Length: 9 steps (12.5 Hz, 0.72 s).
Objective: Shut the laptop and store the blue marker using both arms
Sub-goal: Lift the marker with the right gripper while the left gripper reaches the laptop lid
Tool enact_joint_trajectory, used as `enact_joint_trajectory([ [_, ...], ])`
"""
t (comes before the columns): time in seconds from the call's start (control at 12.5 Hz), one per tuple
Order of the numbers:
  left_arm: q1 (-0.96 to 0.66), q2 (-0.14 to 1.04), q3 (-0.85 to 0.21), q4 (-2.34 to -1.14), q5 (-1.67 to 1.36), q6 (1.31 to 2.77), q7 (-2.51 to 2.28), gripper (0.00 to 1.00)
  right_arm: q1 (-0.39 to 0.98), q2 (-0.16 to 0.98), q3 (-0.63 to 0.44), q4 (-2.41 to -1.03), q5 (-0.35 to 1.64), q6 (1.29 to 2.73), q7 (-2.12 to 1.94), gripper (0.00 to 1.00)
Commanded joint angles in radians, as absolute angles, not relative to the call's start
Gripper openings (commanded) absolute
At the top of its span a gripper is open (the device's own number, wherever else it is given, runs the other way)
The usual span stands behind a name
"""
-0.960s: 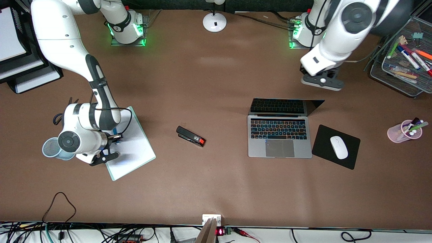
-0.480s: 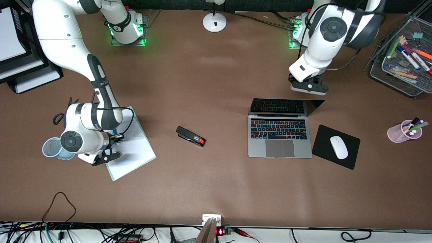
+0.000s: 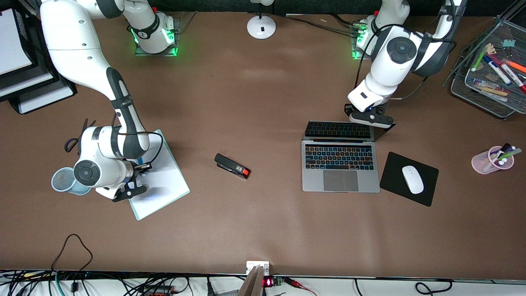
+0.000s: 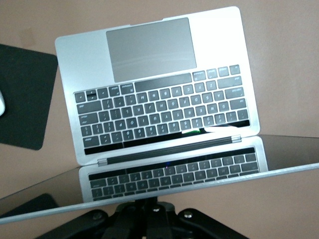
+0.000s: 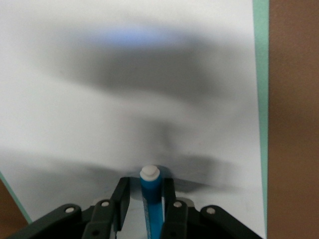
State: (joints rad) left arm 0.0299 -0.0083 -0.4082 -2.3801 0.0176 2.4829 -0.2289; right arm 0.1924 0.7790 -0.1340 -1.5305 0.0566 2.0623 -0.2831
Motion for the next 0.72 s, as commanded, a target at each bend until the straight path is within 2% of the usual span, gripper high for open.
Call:
enact_joint_trajectory([
  [0.0,0.046,0.011,-0.419,-2.367,0.008,2.531,-0.233,0.00,0.186,0.779,-0.135,-1.529,0.077,2.069,-0.301,0.21],
  [0.4,0.057,0.051,-0.416,-2.364,0.008,2.641,-0.232,0.00,0.189,0.770,-0.137,-1.502,0.075,2.059,-0.287,0.06],
  [0.64,0.064,0.080,-0.414,-2.362,0.009,2.704,-0.230,0.00,0.192,0.717,-0.141,-1.480,0.069,2.039,-0.279,0.03],
])
